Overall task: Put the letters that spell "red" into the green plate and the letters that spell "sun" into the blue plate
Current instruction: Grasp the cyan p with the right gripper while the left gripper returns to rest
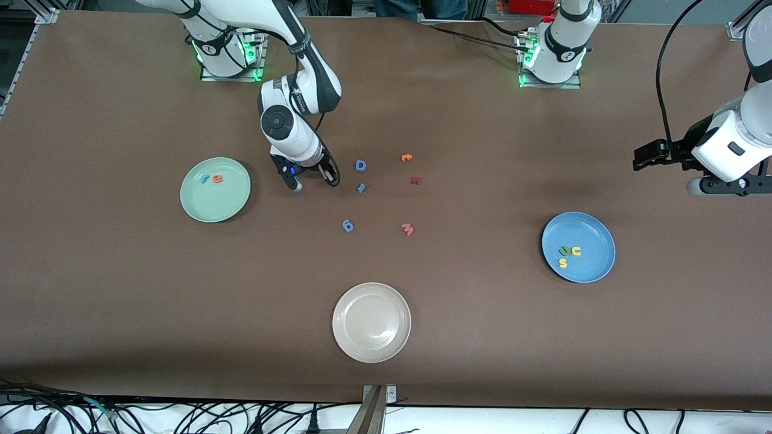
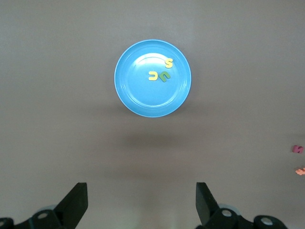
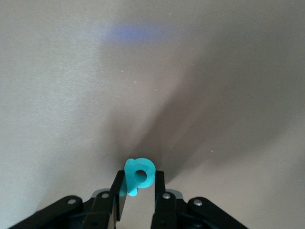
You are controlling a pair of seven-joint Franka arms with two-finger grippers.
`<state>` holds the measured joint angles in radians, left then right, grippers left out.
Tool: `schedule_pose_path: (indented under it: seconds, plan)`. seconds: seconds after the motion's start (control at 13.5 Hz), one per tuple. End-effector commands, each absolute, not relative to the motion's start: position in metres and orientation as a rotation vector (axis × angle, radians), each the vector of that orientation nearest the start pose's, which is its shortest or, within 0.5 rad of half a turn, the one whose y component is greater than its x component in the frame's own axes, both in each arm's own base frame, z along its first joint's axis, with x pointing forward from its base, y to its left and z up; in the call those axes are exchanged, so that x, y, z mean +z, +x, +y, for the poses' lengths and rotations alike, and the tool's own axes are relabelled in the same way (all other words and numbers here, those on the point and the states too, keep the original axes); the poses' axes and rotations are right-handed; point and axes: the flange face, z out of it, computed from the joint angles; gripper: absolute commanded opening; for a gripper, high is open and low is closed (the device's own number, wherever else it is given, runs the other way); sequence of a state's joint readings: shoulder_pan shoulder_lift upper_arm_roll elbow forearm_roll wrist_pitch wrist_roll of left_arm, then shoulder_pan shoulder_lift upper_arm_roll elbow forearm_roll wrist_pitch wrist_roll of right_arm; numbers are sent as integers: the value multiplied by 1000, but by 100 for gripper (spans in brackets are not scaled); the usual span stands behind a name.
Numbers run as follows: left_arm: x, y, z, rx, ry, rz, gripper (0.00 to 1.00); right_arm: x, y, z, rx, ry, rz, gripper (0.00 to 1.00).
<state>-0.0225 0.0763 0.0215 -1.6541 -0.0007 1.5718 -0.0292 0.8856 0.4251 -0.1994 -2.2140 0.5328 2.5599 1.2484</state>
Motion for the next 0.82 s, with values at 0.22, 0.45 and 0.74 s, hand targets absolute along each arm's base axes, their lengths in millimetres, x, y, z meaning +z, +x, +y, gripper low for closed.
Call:
schedule_pose_path:
  seconds: [0.22, 0.45, 0.74]
  plan:
    - [556, 577, -4, 223, -3125, -7, 100, 269, 465, 267, 546, -2703, 1337, 19]
    - [549, 582, -3, 235, -3122, -12, 100, 298, 493, 206, 655, -2776, 1225, 19]
    - [552, 586, -3, 220, -3122, -21, 100, 283, 510, 112, 653, -2894, 982, 19]
